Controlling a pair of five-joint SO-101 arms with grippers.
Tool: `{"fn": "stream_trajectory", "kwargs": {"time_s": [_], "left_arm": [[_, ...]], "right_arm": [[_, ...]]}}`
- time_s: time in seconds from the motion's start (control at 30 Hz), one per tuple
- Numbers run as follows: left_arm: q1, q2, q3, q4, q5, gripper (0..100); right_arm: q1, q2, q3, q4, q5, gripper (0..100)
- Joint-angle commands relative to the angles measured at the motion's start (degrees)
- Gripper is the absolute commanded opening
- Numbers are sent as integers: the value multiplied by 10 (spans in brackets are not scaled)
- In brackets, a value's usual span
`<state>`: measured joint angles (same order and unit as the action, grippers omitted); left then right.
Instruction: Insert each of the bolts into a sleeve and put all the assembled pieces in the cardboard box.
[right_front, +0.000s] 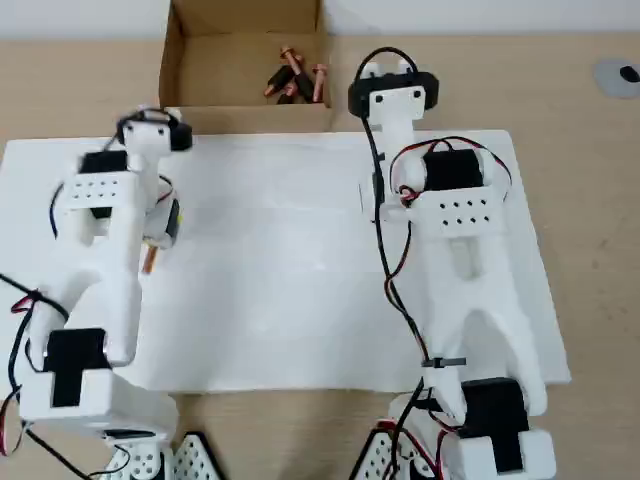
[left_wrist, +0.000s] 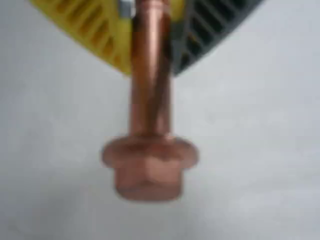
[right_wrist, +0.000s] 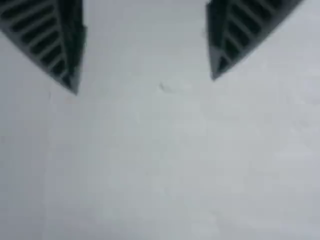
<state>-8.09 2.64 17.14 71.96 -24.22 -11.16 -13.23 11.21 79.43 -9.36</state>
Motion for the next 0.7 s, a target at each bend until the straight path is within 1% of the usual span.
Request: {"fn": "stream_trajectory", "kwargs": {"time_s": [0.0,0.2,0.27,0.4,0.47,0.57,0.67], "left_arm": [[12,14,17,-43,-2,6],[31,77,28,-70,-1,6],[31,87,11,-63,4,7],[31,94,-28,-16,16,9],[29,94,-36,-7,16,43],[30,93,-38,9,15,136],[32,91,-56,33,14,188]], "right_arm": [[12,-25,-3,-22,-3,209],[13,-25,-2,-22,-2,209],[18,-25,-2,-23,-2,209],[36,-25,-1,-35,-2,209],[43,-25,-2,-35,-2,209],[51,-25,-1,-35,-2,209],[52,-24,1,-53,-2,209]]}}
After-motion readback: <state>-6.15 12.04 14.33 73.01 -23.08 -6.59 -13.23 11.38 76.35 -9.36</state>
